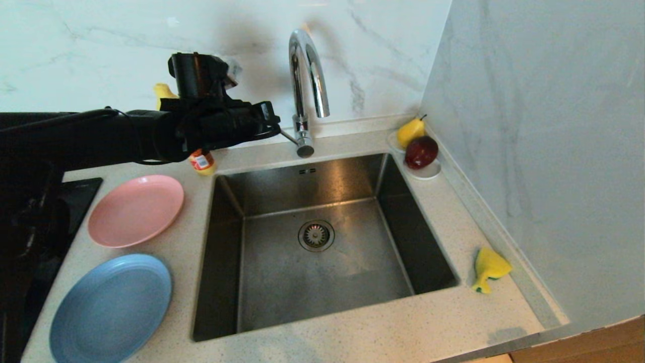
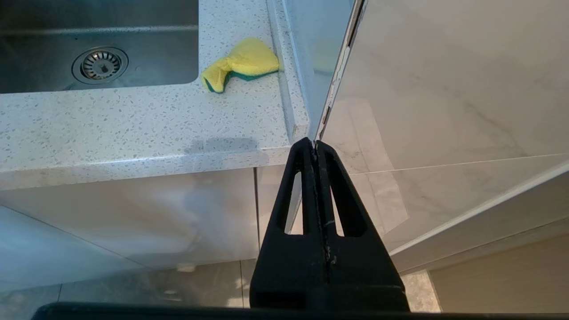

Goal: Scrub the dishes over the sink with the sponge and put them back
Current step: Turn on the faucet

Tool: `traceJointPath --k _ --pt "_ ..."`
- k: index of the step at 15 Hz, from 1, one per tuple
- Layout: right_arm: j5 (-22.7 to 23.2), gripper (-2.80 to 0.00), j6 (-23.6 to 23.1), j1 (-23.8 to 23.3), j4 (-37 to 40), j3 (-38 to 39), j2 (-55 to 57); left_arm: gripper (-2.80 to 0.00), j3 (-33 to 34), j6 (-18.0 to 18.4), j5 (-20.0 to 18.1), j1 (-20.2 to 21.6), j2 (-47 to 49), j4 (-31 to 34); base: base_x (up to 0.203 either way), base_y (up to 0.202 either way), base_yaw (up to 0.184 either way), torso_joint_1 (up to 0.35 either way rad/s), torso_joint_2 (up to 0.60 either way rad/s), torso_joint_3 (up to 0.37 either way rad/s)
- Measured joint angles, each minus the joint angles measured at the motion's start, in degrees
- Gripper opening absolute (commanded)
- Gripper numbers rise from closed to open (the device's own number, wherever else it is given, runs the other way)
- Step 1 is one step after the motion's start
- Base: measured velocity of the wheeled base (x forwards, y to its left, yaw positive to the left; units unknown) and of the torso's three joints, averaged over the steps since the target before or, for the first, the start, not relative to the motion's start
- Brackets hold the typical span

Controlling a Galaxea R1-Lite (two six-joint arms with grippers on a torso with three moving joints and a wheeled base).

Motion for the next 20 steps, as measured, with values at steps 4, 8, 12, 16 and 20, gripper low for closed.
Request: traceJointPath --k 4,8,12,16,20 --pt "0.0 -2.8 0.0 0.0 0.0 0.0 0.0 -2.8 -0.5 0.0 0.1 -0.1 2.7 -3.0 0.0 0.0 0.0 0.0 0.0 0.0" --pt "0.0 -2.8 0.0 0.0 0.0 0.0 0.0 -2.8 -0.6 -0.1 0.7 -0.1 3.7 -4.7 0.0 0.0 0.0 0.0 0.0 0.0" --pt "0.0 -2.8 0.0 0.0 0.0 0.0 0.0 -2.8 -0.6 -0.1 2.1 -0.1 4.8 -7.0 0.0 0.0 0.0 0.0 0.0 0.0" --pt "0.0 -2.8 0.0 0.0 0.0 0.0 0.0 -2.8 -0.6 -0.2 2.1 -0.1 5.3 -7.1 0.0 0.0 0.0 0.0 0.0 0.0" --pt "0.0 -2.8 0.0 0.0 0.0 0.0 0.0 -2.8 -0.6 -0.3 2.4 0.0 6.0 -7.8 0.0 0.0 0.0 0.0 0.0 0.0"
